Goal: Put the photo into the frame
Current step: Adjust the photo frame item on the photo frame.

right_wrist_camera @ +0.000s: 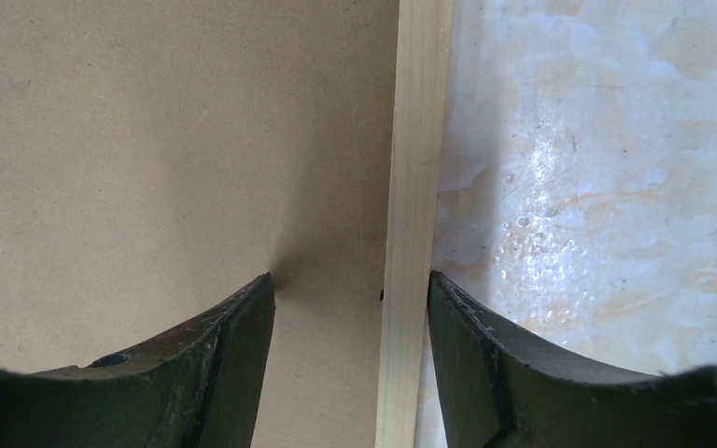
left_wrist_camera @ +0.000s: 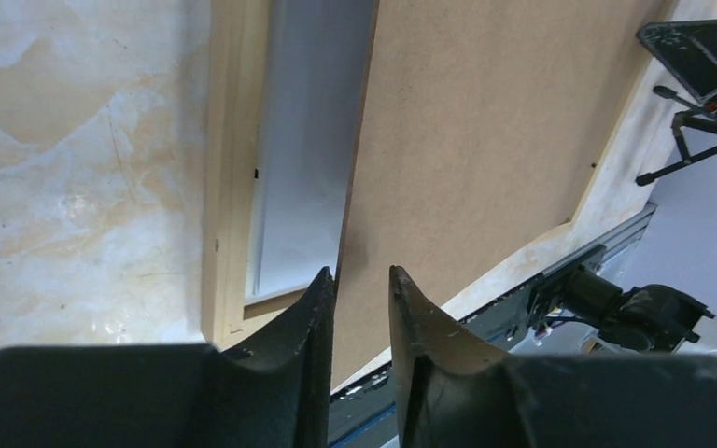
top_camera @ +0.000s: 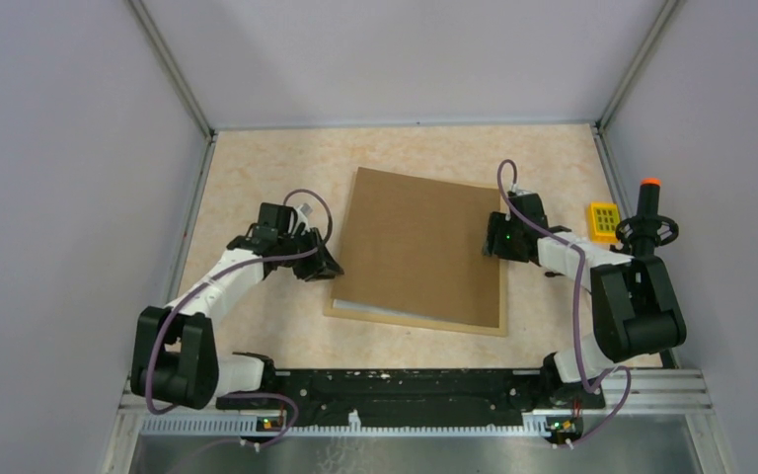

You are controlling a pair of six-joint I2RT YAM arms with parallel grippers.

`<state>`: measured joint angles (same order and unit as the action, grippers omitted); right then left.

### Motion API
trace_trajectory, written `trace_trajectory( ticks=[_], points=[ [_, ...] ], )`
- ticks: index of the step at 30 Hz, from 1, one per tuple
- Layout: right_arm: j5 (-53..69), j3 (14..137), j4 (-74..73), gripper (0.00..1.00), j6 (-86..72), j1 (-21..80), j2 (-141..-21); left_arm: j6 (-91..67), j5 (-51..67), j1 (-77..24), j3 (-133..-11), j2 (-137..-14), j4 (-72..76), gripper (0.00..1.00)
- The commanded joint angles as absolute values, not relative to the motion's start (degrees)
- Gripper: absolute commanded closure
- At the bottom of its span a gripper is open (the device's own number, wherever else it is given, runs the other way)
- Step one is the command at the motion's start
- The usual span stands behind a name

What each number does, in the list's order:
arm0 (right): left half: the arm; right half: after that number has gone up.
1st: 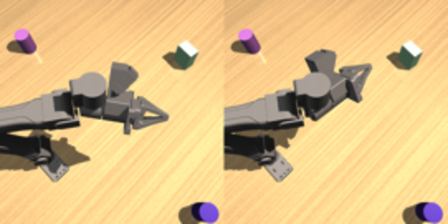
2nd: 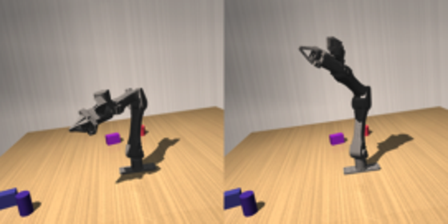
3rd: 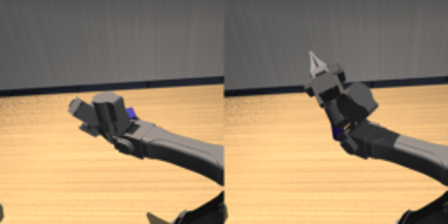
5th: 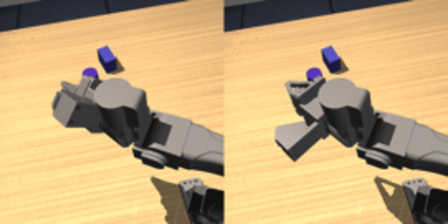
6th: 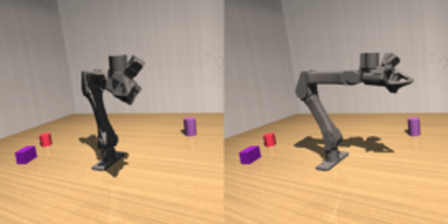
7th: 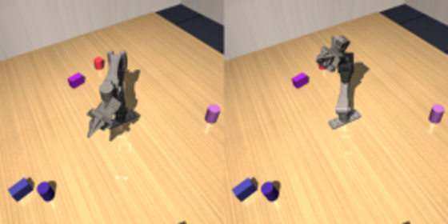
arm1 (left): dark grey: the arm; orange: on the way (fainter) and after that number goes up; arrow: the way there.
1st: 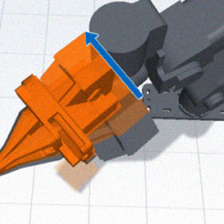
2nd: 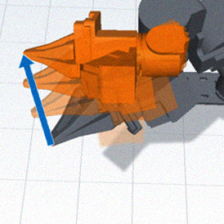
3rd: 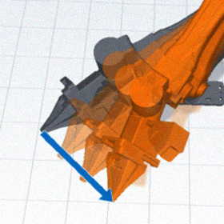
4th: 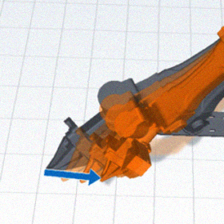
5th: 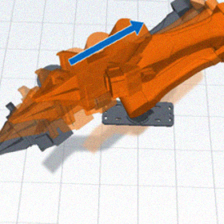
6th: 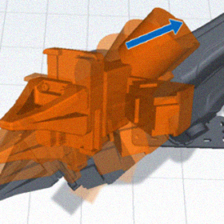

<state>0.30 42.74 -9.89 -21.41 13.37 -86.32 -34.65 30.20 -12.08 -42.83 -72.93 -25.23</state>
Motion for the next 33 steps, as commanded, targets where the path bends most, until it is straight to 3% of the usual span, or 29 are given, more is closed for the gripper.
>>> trace_trajectory(
  ticks=[1,5,12,19,27,33],
  points=[
    [14.26,40.78,-12.83,0.41,-25.13,16.59,-86.52,-32.52,44.26,-14.41,-44.91,-74.65,-12.17,0.74],
    [15.68,40.8,-12.24,0.41,-26.04,16.61,-86.26,-28.4,41.98,-14.53,-43.72,-73.99,-11.8,0.8],
    [17.36,40.2,-10.24,0.41,-27.21,16.61,-86.64,-30.67,38.65,-15.94,-35.24,-70.41,-1.36,0.79],
    [22.36,38.5,-5.16,0.41,-31.08,16.73,-87.7,-29.9,25.34,-26.13,-35.96,-72.78,-0.78,0.83],
    [23.26,38.43,-3.74,0.42,-31.99,18.09,-88.91,-30.2,17.35,-30.95,-40.62,-77.51,-7.24,0.9],
    [22.95,39.19,-4.3,0.42,-31.55,18.19,-89.4,-30.23,10.55,-33.91,-47.81,-82.92,-18.21,0.86]
  ],
)
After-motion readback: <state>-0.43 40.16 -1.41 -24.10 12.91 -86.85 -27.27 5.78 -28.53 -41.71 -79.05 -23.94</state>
